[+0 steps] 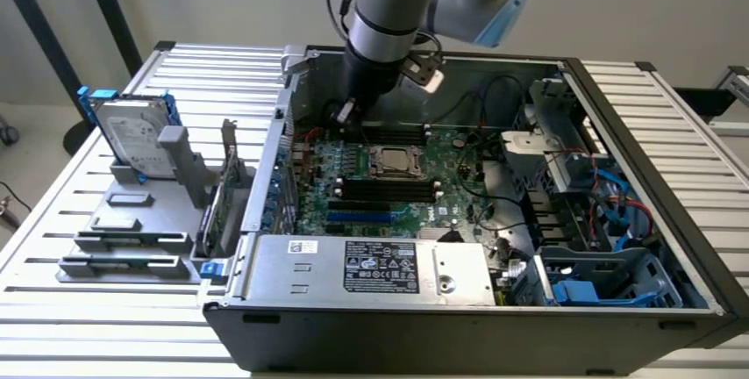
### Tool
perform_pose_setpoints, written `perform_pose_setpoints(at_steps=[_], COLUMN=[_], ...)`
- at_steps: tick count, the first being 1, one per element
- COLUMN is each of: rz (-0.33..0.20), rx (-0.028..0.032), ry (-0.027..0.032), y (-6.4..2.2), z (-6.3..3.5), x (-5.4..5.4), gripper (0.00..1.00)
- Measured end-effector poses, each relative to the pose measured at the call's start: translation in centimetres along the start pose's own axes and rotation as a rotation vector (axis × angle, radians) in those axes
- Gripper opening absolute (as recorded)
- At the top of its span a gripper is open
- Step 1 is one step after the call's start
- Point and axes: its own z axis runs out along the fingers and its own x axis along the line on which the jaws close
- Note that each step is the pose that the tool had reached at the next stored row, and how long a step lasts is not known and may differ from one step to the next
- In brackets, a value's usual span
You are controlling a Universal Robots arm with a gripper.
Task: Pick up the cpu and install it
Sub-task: 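Install the first cpu locking lever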
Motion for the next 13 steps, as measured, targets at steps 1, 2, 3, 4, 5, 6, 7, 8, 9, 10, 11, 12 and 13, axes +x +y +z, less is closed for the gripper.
perform_pose_setpoints(at_steps=[1, 2, 3, 4, 5, 6, 7, 8, 9, 10, 11, 12, 13], rz=[0.006, 0.012, 0.018, 0.024, 0.031, 0.038, 0.045, 0.053, 0.062, 0.071, 0.08, 0.09, 0.099], rx=[-0.0005, -0.0009, -0.001, -0.0008, -0.0005, -0.0001, 0.0002, 0.0004, 0.0003, 0.0003, 0.0001, 0.0, 0.0], ry=[0.0019, 0.0041, 0.0066, 0.0099, 0.0135, 0.0173, 0.0215, 0.0256, 0.0295, 0.0334, 0.0374, 0.0416, 0.0457], y=[-0.1, -0.2, -0.31, -0.41, -0.5, -0.58, -0.64, -0.7, -0.74, -0.77, -0.8, -0.83, -0.86], z=[0.02, 0.04, 0.06, 0.09, 0.1, 0.11, 0.12, 0.12, 0.12, 0.12, 0.13, 0.13, 0.13], x=[-0.06, -0.11, -0.17, -0.23, -0.28, -0.32, -0.36, -0.39, -0.41, -0.42, -0.44, -0.46, -0.48], gripper=[0.11, 0.11, 0.11, 0.11, 0.11, 0.11, 0.11, 0.11, 0.11, 0.11, 0.11, 0.11, 0.11])
